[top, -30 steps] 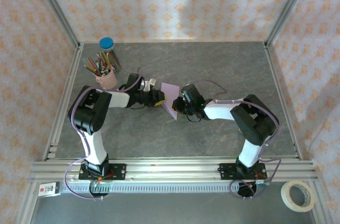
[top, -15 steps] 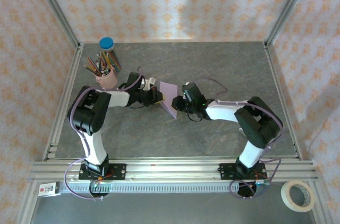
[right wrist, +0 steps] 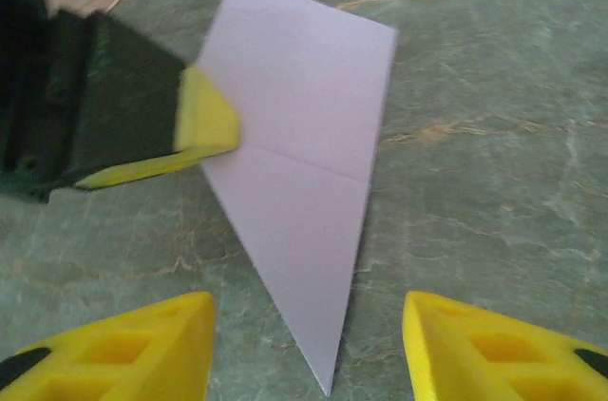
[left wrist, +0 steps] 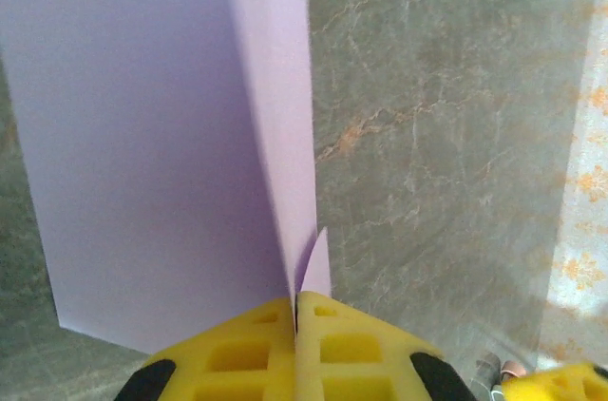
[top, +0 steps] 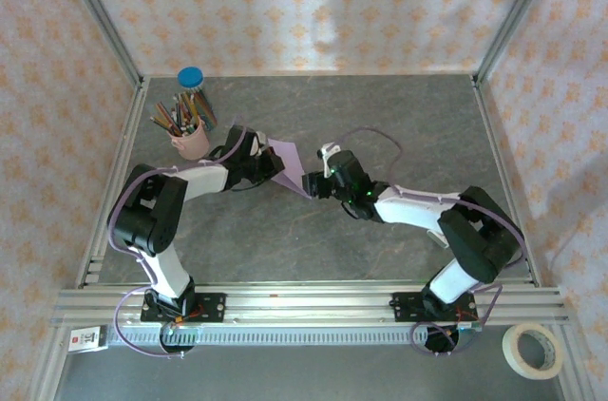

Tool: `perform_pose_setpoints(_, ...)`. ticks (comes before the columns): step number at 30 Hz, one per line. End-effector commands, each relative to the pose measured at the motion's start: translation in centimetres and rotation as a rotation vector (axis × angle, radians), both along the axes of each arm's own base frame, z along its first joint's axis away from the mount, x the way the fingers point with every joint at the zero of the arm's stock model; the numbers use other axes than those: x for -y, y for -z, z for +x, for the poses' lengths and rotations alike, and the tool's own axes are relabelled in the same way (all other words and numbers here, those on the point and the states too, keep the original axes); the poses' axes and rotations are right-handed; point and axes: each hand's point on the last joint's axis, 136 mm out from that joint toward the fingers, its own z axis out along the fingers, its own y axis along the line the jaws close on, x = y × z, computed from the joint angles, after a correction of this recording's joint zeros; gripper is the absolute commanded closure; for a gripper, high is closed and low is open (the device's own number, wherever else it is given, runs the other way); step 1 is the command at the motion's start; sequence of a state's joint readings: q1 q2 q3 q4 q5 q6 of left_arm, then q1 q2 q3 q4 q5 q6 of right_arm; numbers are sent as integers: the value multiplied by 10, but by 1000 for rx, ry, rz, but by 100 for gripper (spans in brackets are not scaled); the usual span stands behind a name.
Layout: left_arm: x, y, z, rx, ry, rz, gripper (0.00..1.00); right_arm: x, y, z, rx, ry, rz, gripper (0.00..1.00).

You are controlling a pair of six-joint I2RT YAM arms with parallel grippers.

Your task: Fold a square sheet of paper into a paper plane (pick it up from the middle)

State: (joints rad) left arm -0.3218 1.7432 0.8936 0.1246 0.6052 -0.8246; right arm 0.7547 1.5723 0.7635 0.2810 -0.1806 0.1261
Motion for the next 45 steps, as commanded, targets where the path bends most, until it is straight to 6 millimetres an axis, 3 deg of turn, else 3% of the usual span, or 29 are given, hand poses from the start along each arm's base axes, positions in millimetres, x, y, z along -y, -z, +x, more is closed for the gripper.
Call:
perform_pose_setpoints(1, -1, 0, 1, -35, -58, 31, 99, -7, -5, 3, 162, -74, -75, 46)
perform_pose_setpoints(5, 0, 2, -1, -52, -74, 34, 99, -19, 4, 0, 204, -155, -114, 48)
perform_pose_setpoints(12, 4, 3, -3, -77, -79, 24, 99, -32, 21, -7, 248, -250, -178, 63)
perform_pose_setpoints(20, 7, 4, -4, -92, -78, 19, 99, -35, 37, -1, 257, -237, -261, 65)
perform_pose_setpoints(26, 9, 3, -4, -94, -73, 12, 99, -38, 48, 4, 237, -225, -289, 75)
perform_pose_setpoints(45, 14, 8, -9, -120, -54, -12, 99, -42, 52, 11, 233, -203, -280, 77)
